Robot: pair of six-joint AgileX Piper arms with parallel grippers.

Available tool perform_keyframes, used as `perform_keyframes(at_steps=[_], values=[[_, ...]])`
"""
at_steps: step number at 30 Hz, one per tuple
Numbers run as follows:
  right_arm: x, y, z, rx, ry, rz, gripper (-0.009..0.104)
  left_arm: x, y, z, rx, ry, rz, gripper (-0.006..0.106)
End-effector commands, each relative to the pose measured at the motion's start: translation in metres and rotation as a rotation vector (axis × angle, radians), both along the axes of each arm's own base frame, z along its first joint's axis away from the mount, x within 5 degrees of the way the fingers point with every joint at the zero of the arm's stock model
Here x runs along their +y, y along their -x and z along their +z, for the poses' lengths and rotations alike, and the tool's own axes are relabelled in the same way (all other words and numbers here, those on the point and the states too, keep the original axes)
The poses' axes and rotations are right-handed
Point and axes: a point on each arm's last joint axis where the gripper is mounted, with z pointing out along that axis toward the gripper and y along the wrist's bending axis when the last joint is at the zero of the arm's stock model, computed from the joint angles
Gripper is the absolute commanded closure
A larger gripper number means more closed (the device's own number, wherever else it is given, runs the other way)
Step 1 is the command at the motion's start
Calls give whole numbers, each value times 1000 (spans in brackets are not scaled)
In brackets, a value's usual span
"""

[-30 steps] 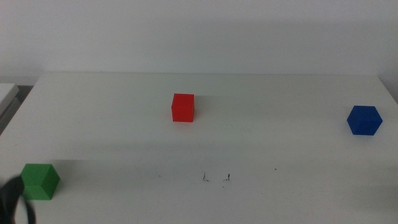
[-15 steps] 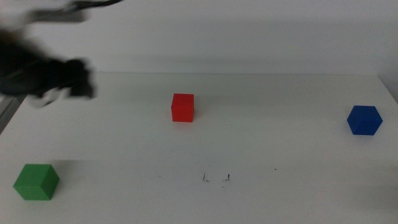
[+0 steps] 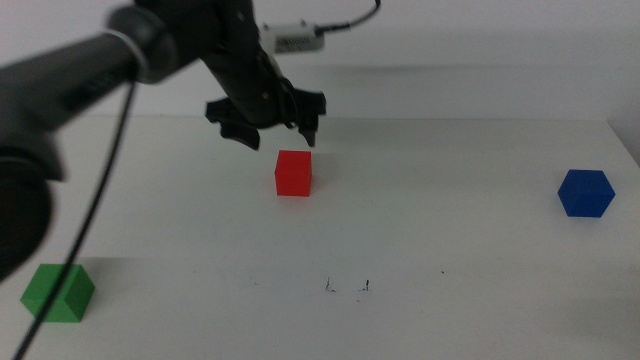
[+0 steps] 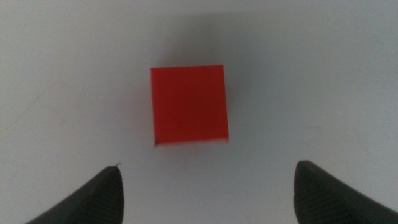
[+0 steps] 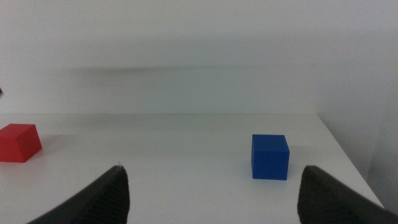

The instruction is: Stack red cubes first, then green, then blue cubes in a specific spot.

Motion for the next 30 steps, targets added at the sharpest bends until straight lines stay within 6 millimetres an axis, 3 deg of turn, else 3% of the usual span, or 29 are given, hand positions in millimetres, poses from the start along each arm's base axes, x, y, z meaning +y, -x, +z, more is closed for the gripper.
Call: perform_keyframes(at_steps=[1,19,22,25,27,30], values=[[0,0,1,-14,12,2,2,-9,-8,-9,5,4,-23,7],[0,0,1,-14,8,2,2,-21,-45,-86,-86,-41,-29,10],[0,0,1,-14,8,2,2,-21,-46,-91,-79,-40,-20,25],[0,0,1,-14,8,2,2,-21,-46,-90,-71,-31,5,50],[0,0,1,-14,8,2,2,-23,-41,-74,-56,31,23,65],[0,0,1,-14,8,2,2,-22,-24,-30,-93,32,6,77]])
